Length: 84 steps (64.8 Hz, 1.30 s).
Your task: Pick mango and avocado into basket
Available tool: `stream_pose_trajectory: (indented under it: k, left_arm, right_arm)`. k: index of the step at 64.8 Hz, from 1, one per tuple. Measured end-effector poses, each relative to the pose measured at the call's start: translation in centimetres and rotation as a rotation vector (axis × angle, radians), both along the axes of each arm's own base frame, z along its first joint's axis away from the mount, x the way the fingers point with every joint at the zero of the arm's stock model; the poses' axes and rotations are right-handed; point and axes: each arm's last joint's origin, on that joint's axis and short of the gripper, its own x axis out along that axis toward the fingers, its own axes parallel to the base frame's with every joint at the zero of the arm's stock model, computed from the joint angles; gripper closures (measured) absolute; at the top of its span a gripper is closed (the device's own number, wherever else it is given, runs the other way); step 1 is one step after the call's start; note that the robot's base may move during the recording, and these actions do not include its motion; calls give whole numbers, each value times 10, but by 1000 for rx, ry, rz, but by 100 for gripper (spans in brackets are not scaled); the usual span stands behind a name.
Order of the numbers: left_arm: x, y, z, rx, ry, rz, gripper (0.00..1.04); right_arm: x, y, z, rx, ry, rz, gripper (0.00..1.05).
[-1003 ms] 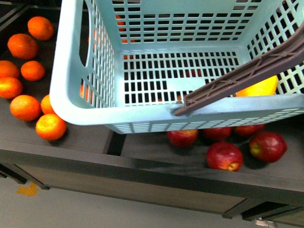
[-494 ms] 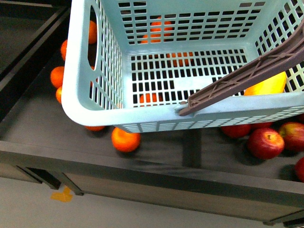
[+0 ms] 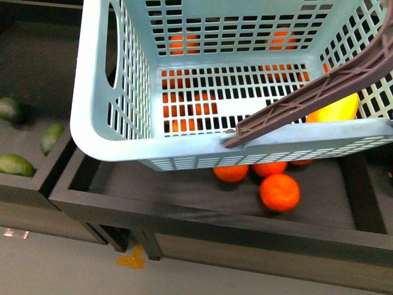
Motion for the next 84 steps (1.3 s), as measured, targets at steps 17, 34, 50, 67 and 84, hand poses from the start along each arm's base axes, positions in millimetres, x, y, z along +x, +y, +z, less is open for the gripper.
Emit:
stream_pose_trajectory:
  k: [17,34,50,67,84]
  left_arm:
    - [0,0,0,1,-1,0,89]
    - [0,0,0,0,0,0,89]
    - [0,0,0,0,1,1,89]
    - [0,0,0,0,0,0,89]
    - [1,1,0,3,-4,4,89]
  right_arm:
    - [0,0,0,0,0,0,9]
    - [0,0,0,0,-1,1,9]
    - [0,0,0,0,-1,0,9]
    - [0,0,0,0,0,0,9]
    - [0,0,0,0,0,0,9]
